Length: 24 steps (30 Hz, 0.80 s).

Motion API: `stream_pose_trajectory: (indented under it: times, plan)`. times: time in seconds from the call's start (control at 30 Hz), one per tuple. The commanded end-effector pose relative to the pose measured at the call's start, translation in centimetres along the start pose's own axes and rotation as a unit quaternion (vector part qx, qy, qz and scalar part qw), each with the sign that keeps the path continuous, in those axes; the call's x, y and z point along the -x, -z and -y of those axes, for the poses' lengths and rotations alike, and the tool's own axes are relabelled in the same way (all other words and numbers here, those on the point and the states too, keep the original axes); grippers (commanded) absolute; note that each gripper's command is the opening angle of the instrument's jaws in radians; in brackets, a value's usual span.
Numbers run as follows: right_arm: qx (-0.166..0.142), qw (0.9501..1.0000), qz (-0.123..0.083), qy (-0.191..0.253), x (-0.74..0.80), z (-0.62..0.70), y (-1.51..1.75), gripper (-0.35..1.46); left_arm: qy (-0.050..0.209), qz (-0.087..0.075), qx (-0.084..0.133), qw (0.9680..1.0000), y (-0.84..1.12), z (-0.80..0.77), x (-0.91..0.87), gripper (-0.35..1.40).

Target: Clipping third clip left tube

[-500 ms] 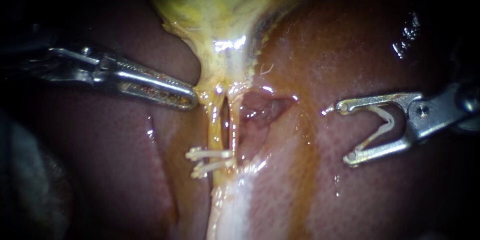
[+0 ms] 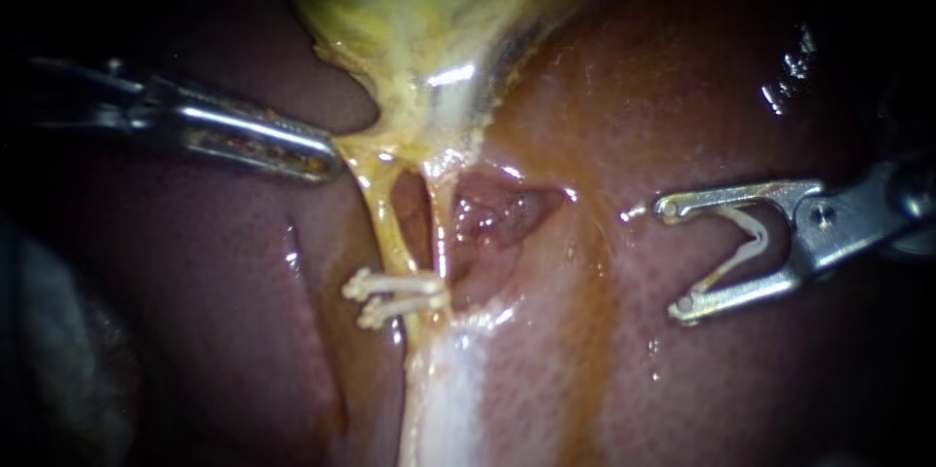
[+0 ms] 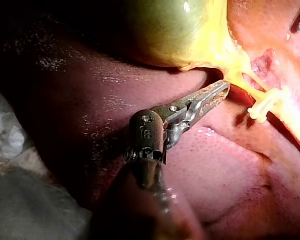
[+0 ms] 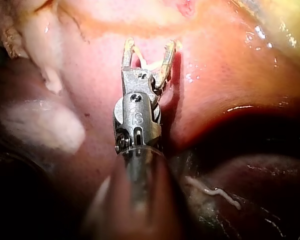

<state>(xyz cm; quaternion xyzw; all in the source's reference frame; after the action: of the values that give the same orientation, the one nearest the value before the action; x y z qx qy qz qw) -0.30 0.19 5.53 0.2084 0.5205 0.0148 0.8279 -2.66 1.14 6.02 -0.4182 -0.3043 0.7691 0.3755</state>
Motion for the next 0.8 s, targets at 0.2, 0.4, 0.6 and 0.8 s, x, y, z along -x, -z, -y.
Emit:
stream_pose_trajectory:
  times: [0.2, 0.4, 0.6, 0.8]
  plan:
    - [0.000, 1.0000, 0.000, -0.001, -0.03, 0.00, -0.02, 0.50, 0.003, -0.003, -0.004, 1.0000, 0.13, -0.04, -0.01, -0.35]
    - [-0.013, 0.9995, -0.006, -0.028, -0.26, 0.02, -0.25, 0.50, 0.003, -0.004, -0.006, 1.0000, 0.10, -0.09, -0.01, -0.35]
    - [-0.023, 0.9938, -0.009, -0.108, -0.59, 0.03, -0.69, 0.49, 0.003, -0.005, -0.007, 1.0000, 0.09, -0.09, -0.01, -0.35]
    - [-0.028, 0.9796, -0.053, -0.192, -0.82, -0.04, -1.05, 0.49, 0.003, -0.004, -0.007, 1.0000, 0.06, -0.09, 0.00, -0.35]
